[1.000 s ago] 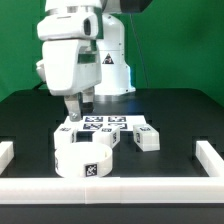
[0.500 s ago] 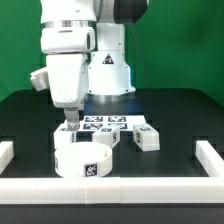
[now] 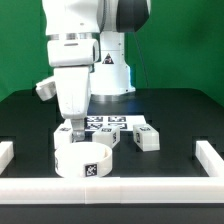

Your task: Assemble stool

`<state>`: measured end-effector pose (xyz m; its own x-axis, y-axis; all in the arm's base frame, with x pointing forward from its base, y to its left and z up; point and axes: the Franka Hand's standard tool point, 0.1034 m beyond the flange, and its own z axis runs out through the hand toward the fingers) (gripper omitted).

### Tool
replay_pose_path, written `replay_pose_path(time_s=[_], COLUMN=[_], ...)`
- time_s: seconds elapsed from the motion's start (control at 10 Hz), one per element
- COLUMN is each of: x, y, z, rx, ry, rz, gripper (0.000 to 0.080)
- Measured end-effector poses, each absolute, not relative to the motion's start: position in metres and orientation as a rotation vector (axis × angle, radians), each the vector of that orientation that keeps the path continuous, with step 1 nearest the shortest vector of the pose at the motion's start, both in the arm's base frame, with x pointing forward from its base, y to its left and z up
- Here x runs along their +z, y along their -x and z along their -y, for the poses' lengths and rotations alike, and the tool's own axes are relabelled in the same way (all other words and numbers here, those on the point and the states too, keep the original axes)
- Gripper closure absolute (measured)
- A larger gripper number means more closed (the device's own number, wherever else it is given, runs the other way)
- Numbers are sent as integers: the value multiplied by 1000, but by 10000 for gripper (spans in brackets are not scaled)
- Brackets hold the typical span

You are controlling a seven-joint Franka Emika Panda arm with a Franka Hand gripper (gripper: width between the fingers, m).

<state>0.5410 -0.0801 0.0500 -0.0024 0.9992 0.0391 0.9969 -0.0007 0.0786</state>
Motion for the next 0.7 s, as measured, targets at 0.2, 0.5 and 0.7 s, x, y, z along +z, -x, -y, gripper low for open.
replay_pose_path(time_s=[0.2, 0.5, 0.7], x=[41, 32, 28], y=[-536, -530, -529], z=[84, 80, 76], rx=[116, 104, 102], ry=[-2219, -2234, -2229], rz=[-2201, -2211, -2226], gripper=[150, 150, 150])
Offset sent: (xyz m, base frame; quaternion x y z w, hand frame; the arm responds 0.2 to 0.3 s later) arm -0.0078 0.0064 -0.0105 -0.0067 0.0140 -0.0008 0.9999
